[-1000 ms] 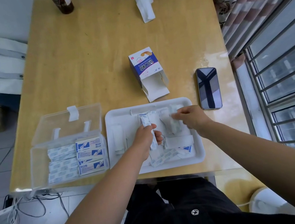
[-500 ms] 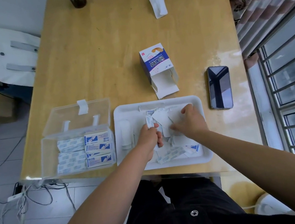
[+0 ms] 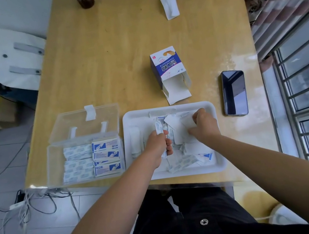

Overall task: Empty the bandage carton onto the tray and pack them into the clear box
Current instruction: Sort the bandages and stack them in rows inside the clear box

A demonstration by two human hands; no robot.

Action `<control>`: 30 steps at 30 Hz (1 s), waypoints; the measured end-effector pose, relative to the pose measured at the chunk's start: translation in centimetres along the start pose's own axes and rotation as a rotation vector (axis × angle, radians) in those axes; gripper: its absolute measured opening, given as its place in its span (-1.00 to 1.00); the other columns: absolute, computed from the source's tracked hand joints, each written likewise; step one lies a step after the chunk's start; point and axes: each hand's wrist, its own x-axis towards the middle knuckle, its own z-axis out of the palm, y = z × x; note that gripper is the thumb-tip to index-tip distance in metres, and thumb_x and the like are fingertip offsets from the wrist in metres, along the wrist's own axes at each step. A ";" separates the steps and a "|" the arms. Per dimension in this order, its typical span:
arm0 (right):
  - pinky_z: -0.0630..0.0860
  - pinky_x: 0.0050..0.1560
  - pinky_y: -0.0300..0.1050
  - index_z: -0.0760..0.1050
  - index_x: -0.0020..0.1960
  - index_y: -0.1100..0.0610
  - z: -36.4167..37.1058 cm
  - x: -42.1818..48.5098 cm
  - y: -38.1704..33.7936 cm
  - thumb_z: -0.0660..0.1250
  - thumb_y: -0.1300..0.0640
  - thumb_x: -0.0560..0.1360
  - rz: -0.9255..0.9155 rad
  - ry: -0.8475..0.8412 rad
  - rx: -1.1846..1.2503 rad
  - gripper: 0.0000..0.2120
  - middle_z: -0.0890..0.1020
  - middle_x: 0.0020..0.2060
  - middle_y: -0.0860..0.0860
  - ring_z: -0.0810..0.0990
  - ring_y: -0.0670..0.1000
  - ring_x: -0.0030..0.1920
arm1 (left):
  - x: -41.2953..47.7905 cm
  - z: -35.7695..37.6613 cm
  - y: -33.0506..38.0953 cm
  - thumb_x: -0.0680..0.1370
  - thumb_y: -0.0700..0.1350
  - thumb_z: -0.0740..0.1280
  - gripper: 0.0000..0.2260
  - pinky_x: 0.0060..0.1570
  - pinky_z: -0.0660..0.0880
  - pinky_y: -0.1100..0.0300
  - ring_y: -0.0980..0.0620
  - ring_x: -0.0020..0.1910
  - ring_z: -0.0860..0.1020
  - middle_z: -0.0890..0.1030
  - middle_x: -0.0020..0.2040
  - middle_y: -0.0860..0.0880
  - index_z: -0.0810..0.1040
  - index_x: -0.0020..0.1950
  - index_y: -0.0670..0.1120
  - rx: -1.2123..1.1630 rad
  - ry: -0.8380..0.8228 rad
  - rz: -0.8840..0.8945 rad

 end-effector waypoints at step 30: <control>0.32 -0.49 -0.35 0.53 -0.12 0.24 -0.6 -2.4 -2.0 0.44 0.14 0.48 -0.032 -0.311 0.714 -0.83 0.54 -0.40 0.01 0.42 -0.14 -0.50 | -0.6 -0.9 0.0 0.52 -0.19 0.38 -0.98 -0.42 0.26 0.17 0.06 -0.47 0.26 0.36 -0.51 0.05 0.59 -0.10 -0.10 0.004 0.011 0.274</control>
